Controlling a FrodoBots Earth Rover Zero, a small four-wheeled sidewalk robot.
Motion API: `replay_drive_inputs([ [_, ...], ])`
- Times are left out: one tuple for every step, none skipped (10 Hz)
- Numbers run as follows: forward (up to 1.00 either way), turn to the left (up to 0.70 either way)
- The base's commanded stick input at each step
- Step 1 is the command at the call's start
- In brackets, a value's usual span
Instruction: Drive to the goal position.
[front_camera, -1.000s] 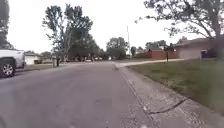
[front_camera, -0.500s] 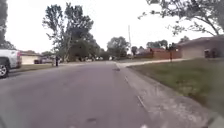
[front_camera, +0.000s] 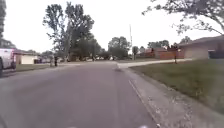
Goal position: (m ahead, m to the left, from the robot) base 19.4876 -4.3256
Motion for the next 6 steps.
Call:
replay_drive_inputs([
  [1.0, 0.0],
  [1.0, 0.0],
  [1.0, 0.0],
  [1.0, 0.0],
  [1.0, 0.0],
  [1.0, 0.0],
])
